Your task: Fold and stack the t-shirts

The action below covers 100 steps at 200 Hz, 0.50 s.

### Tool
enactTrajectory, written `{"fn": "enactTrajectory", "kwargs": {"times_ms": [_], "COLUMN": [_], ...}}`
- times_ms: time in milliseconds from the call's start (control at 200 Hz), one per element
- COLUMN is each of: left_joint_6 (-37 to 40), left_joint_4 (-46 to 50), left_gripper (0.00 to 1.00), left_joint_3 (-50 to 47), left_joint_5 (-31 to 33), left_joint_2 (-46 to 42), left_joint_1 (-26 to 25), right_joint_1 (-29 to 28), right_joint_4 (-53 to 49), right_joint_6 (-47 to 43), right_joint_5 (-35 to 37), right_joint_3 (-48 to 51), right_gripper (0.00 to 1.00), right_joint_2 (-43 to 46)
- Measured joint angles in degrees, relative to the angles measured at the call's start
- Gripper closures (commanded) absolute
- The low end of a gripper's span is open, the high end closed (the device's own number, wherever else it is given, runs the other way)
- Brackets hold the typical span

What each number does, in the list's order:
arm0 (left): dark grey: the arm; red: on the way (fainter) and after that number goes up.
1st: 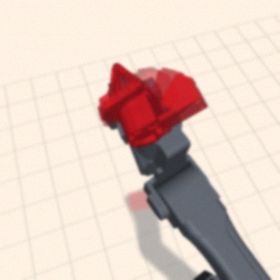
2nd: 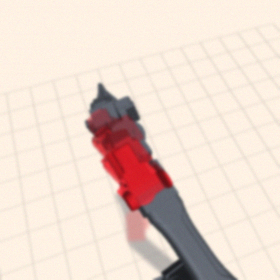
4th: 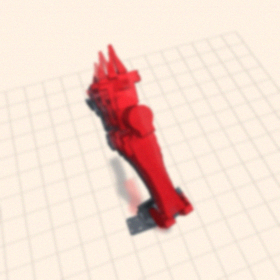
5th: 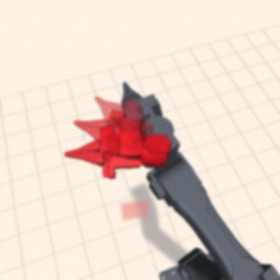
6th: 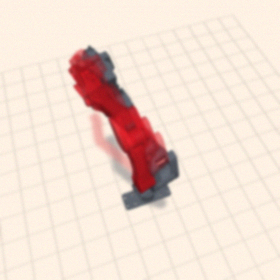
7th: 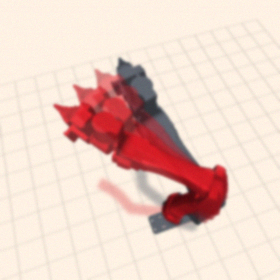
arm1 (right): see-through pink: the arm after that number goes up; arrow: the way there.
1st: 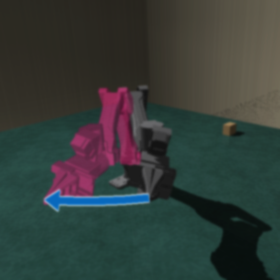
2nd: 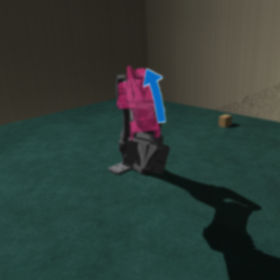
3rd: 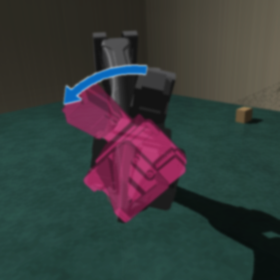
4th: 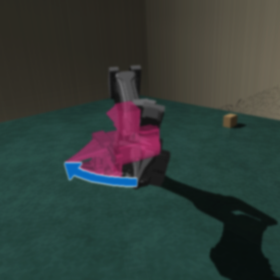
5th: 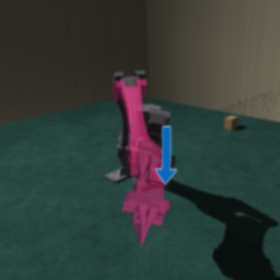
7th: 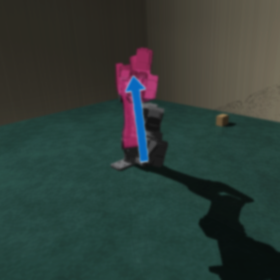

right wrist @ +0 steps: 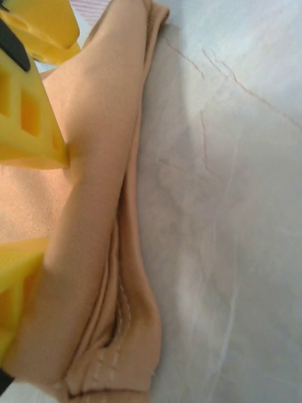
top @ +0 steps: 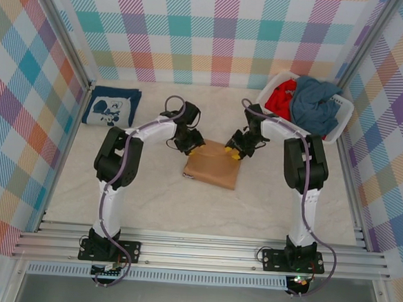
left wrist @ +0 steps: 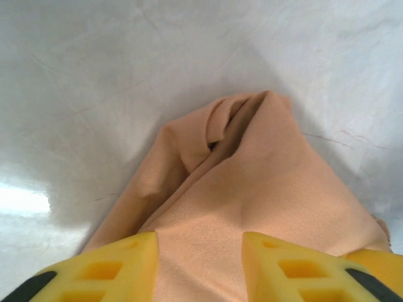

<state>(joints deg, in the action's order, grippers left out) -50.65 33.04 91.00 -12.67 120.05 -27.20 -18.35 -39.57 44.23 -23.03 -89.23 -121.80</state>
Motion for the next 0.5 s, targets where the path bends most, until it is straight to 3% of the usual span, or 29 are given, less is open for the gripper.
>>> {"fn": "enactTrajectory", "kwargs": {"times_ms": [65, 165, 360, 500], "left_joint_6": [1.7, 5.9, 16.2, 21.5], "left_joint_4": [0.0, 0.0, -1.8, -3.3], "left_gripper": [0.49, 0.49, 0.49, 0.48], "left_joint_3": [0.0, -0.1, -3.9, -7.8], "left_joint_5": [0.6, -0.3, -5.2, -9.2], "left_joint_2": [-2.4, -6.8, -8.0, -5.8], "left_joint_1": [0.2, 1.2, 5.3, 6.4], "right_joint_1": [0.0, 0.0, 0.3, 0.3], "right_joint_4": [-0.8, -2.2, 2.4, 6.1], "right_joint_6": [-1.6, -3.1, 0.4, 4.2], "right_joint_5": [0.1, 0.9, -0.8, -1.8], "right_joint_3": [-0.6, -1.3, 10.3, 17.2], "right_gripper": [0.59, 0.58, 0.74, 0.78], "right_joint_2": [1.6, 6.3, 20.5, 19.0]}}
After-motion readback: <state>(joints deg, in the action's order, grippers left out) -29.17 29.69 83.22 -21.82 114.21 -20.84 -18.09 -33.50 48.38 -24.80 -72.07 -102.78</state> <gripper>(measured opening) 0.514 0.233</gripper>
